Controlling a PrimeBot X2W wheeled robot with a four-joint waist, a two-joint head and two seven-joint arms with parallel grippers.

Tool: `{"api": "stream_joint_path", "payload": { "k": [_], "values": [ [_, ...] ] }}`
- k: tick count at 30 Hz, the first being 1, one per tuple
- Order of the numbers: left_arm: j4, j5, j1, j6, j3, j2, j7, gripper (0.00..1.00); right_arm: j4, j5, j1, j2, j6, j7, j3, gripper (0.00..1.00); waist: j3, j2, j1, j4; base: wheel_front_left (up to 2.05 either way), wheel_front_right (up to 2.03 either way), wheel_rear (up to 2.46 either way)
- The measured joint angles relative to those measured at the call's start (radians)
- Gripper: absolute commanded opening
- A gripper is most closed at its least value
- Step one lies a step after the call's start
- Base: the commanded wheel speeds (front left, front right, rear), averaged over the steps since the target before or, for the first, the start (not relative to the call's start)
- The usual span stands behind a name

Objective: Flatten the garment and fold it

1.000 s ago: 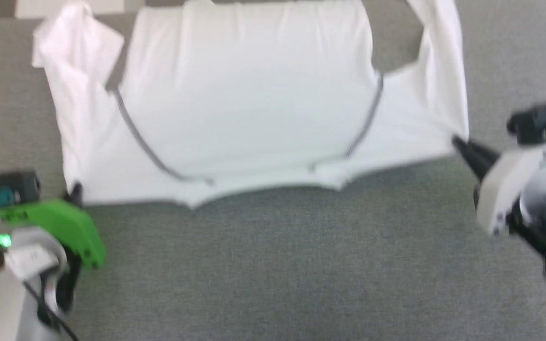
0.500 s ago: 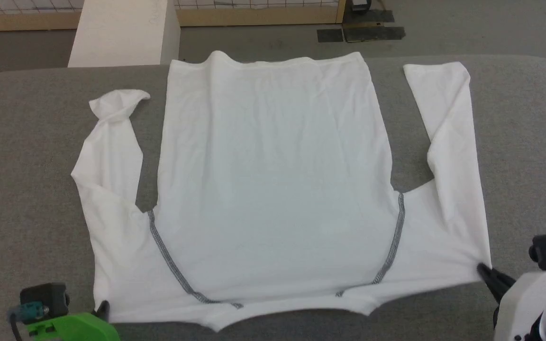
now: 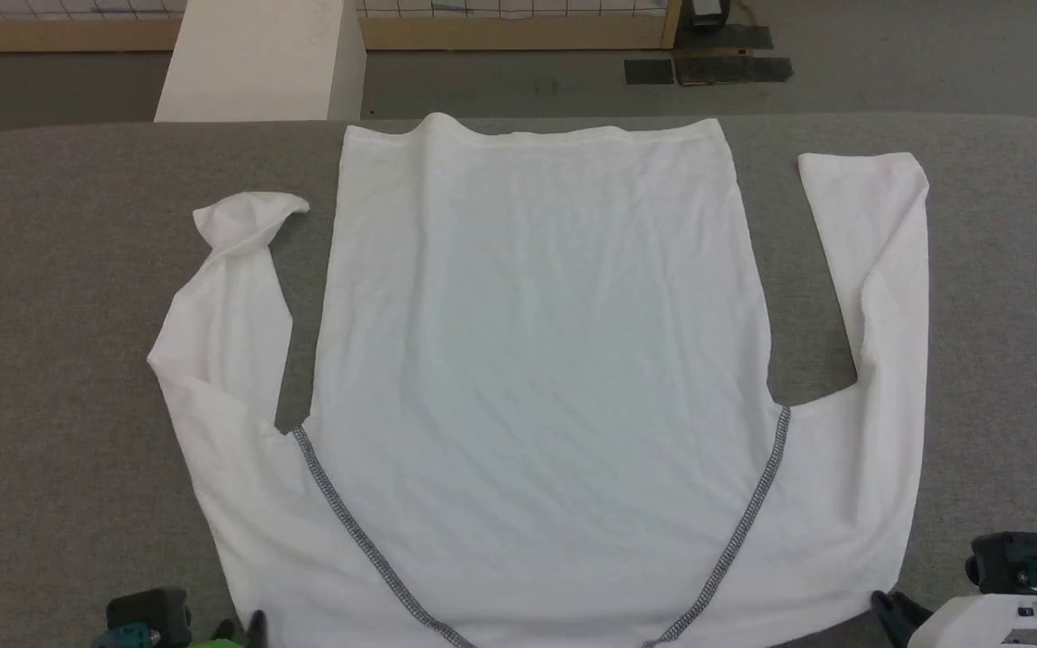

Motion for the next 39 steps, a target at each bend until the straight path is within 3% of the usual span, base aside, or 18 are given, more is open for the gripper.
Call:
{"api": "stream_joint_path", "payload": {
  "k": [9, 15, 19, 25, 33, 37, 39],
  "values": [
    [-0.039, -0.013, -0.023, -0.03, 0.016, -0.027, -0.112, 1.0, -0.049, -0.015, -0.001, -0.012, -0.007, -0.193, -0.017, 1.0, -0.021, 0.0, 0.0, 0.002, 0.0, 0.0, 0.0],
    [-0.08, 0.071, -0.125, -0.035, 0.047, 0.043, -0.187, 1.0, -0.093, -0.062, -0.033, -0.039, -0.007, -0.4, -0.003, 1.0, -0.004, 0.0, 0.0, -0.004, 0.0, 0.0, 0.0],
    [-0.051, 0.158, -0.26, -0.084, 0.021, 0.129, -0.19, 1.0, -0.089, -0.086, -0.086, -0.074, -0.007, -0.53, 0.059, 1.0, 0.025, 0.0, 0.0, -0.014, 0.0, 0.0, 0.0],
    [0.043, 0.23, -0.53, -0.204, -0.04, 0.234, -0.123, 1.0, -0.054, -0.094, -0.176, -0.09, -0.007, -0.641, 0.112, 1.0, 0.089, 0.0, 0.0, -0.037, 0.0, 0.0, 0.0],
    [0.252, 0.246, -0.872, -0.348, -0.086, 0.301, 0.05, 1.0, -0.001, -0.077, -0.325, -0.063, -0.007, -0.71, 0.135, 1.0, 0.212, 0.0, 0.0001, -0.097, 0.0, 0.0, 0.0],
    [0.318, 0.233, -0.933, -0.392, -0.101, 0.333, 0.161, 1.0, 0.017, -0.065, -0.368, -0.053, -0.007, -0.732, 0.147, 1.0, 0.258, 0.0, 0.0002, -0.137, 0.0, 0.0, 0.0],
    [0.335, 0.22, -0.946, -0.393, -0.102, 0.351, 0.225, 1.0, 0.03, -0.059, -0.381, -0.05, -0.007, -0.74, 0.156, 1.0, 0.278, 0.0, 0.0001, -0.157, 0.0, 0.0, 0.0]
  ]
}}
